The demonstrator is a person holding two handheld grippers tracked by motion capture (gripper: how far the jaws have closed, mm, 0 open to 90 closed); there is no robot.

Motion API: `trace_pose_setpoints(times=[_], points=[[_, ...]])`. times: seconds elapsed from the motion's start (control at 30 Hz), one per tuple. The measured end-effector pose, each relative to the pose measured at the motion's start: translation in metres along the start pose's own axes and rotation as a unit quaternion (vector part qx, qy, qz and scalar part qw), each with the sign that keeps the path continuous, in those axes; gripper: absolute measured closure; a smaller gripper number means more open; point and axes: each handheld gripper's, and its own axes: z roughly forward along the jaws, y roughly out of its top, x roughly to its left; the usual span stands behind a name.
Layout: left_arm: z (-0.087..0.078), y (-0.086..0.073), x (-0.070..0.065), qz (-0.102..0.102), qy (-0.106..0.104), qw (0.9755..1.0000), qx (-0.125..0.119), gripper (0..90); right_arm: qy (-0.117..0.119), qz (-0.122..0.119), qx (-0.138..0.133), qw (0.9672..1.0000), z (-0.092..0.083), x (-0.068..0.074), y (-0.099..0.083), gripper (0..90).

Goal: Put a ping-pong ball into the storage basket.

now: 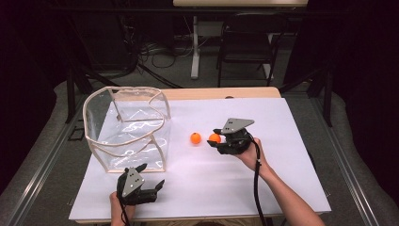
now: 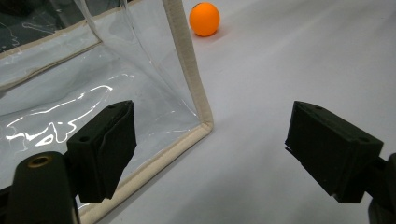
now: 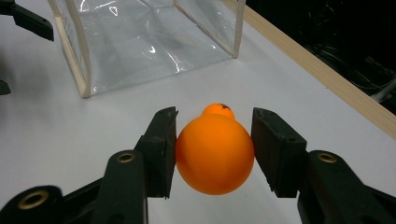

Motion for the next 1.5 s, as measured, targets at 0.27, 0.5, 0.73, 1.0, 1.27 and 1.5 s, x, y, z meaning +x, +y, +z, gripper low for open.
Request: trace_pose_setpoints(times=[0.27, 0.5, 0.73, 1.0, 1.27, 1.5], points=[[0.0, 0.0, 0.0, 0.0, 0.0, 1.0, 0.0, 16.1, 0.004, -0.003, -0.002, 1.0, 0.005, -0.001, 0.009, 51.3], [-0.001, 0.0, 0.001, 0.0, 0.001, 1.0, -0.001, 16.1, 0.006, -0.009, -0.004, 0.9999, 0.007, -0.001, 0.018, 51.3], [-0.001, 0.0, 0.001, 0.002, 0.0, 1.0, -0.001, 16.1, 0.009, -0.013, 0.0, 0.9999, 0.009, -0.002, 0.024, 51.3], [-0.001, 0.0, 0.001, 0.002, -0.001, 1.0, -0.002, 16.1, 0.01, -0.015, 0.005, 0.9998, 0.013, -0.004, 0.03, 51.3], [-0.001, 0.0, 0.001, 0.0, 0.0, 1.0, -0.003, 16.1, 0.012, -0.022, 0.011, 0.9996, 0.019, -0.005, 0.038, 51.4], [-0.001, 0.0, 0.001, 0.0, 0.0, 1.0, -0.004, 16.1, 0.015, -0.023, 0.014, 0.9995, 0.022, -0.007, 0.043, 51.3]])
